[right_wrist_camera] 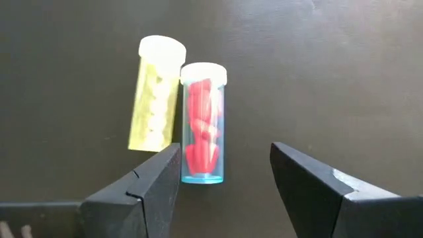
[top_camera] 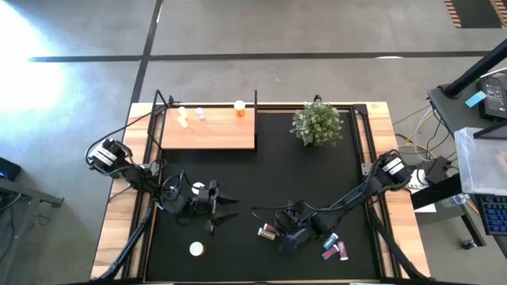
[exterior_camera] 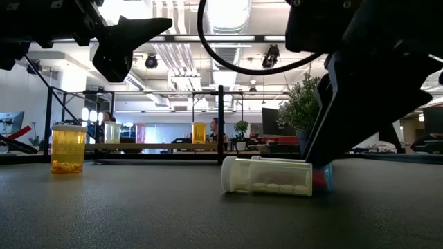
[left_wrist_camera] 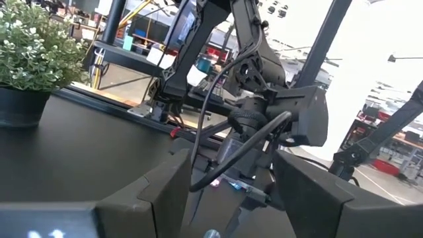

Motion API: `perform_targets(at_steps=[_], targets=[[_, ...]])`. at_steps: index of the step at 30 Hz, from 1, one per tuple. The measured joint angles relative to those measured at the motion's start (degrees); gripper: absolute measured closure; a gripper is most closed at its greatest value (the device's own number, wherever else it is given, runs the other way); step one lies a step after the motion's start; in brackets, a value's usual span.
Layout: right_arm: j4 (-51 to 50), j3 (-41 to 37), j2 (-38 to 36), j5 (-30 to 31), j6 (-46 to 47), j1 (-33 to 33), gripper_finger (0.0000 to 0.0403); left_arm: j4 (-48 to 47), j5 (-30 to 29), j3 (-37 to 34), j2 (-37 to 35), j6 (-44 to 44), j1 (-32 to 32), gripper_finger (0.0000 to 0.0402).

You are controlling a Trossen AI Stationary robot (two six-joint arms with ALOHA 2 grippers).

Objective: Pick and place medicine bottles onto shelf by color
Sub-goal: Put the top left blue medicine bottle on the shelf

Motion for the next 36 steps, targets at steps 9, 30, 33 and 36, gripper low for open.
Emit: perform_targets(at_steps=[9, 30, 33, 36], targets=[[0.74, 0.0, 2.71, 0.26, 0.93, -0.1, 0.0179, 0.0, -0.02, 0.0, 0.0, 0.02, 0.0, 0.0202], [2.98, 0.0, 3.22, -0.15, -0.91, -0.08, 0.032, -0.77, -0.11, -0.02, 0.0, 0.02, 0.0, 0.0202], [2.71, 0.0, 2.95, -0.06, -1.7, -0.1, 0.0307, -1.81, 0.08, -0.04, 0.0, 0.02, 0.0, 0.0202], [2.24, -0.09, 2.46, 0.21, -2.81, -0.16, 0.0295, -2.11, 0.07, -0.04, 0.0, 0.03, 0.0, 0.0202]])
